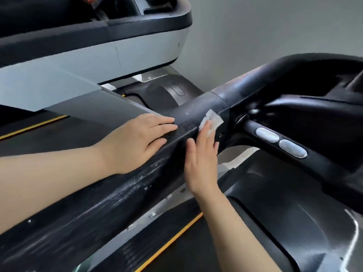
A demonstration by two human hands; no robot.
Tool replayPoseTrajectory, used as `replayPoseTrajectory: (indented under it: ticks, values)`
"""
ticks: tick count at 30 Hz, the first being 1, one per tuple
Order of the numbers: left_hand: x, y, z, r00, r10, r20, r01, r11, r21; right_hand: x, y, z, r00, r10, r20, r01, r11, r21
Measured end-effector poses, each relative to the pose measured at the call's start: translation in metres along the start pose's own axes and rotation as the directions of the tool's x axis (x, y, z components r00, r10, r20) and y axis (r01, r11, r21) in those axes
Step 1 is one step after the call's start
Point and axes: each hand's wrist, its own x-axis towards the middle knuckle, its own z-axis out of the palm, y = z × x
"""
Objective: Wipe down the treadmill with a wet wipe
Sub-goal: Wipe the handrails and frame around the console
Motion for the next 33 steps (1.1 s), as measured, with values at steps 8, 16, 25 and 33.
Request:
replayPoseTrajectory:
  ticks: [8, 16, 25, 33]
  values:
    - [0.001, -0.001, 0.003, 0.999, 0.005, -0.043, -0.007, 0.999, -0.053, -0.055, -0.031, 0.028, 0.99, -0.068, 0.123, 0.059, 0.995, 0.08]
    - [-0.001, -0.003, 0.004, 0.999, 0.029, -0.039, -0.03, 0.999, -0.027, 0.027, -0.021, -0.005, 0.978, 0.196, -0.063, -0.189, 0.976, 0.107]
    - [0.0, -0.009, 0.011, 0.997, 0.047, -0.06, -0.05, 0.997, -0.058, -0.085, -0.054, 0.05, 0.992, -0.041, 0.121, 0.035, 0.998, 0.05]
    - [0.002, -0.01, 0.014, 0.993, 0.054, -0.109, -0.059, 0.997, -0.041, -0.003, -0.037, 0.014, 0.967, 0.25, -0.041, -0.242, 0.959, 0.147]
